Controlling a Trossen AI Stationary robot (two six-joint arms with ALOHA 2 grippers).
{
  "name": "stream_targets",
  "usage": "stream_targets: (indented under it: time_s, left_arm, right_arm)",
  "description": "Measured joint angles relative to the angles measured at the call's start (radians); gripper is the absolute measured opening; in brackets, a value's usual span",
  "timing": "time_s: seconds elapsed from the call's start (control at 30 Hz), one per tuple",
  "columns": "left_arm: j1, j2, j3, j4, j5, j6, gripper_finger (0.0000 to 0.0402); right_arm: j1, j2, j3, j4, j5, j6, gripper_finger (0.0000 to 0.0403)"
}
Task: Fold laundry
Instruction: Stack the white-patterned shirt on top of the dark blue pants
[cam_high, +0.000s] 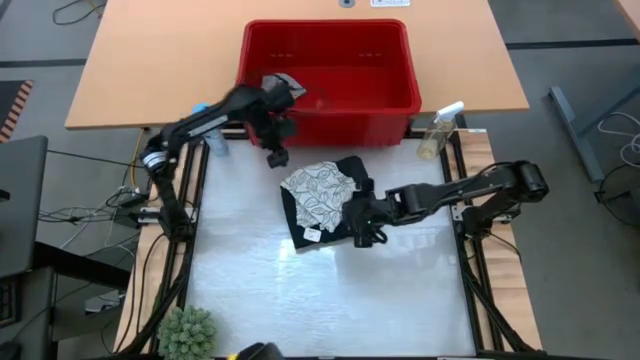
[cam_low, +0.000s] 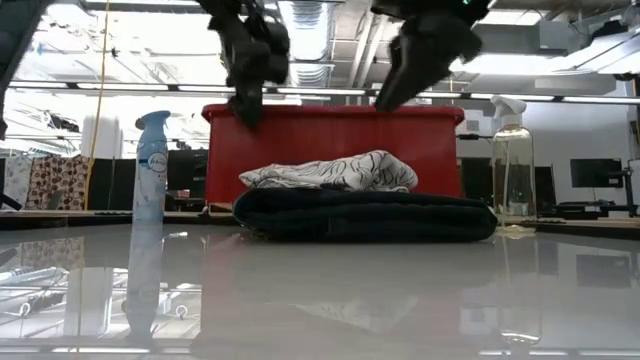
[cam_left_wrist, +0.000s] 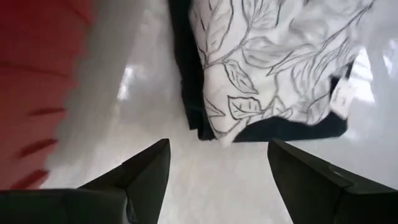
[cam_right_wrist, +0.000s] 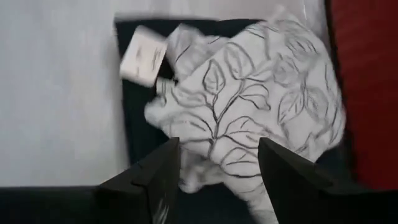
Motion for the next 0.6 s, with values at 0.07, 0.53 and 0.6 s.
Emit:
stream_targets:
  time_s: [0.07, 0.53, 0.6]
  left_arm:
    - [-0.002, -0.061, -0.001, 0.004, 0.032, -0.046, 0.0256]
    - [-0.187, -0.385, -0.03, 0.127, 0.025, -0.281, 0.0255]
    - [-0.222, -0.419, -0.03, 0.13, 0.001, -0.311, 0.0255]
  right_arm:
    - [0.011, 0.005, 0.0, -0.027, 0.004, -0.161, 0.0239]
    - [0.004, 0.119, 0.001, -0.035, 0.029, -0.472, 0.0239]
    - [0.003, 0.142, 0.001, -0.037, 0.03, -0.503, 0.0239]
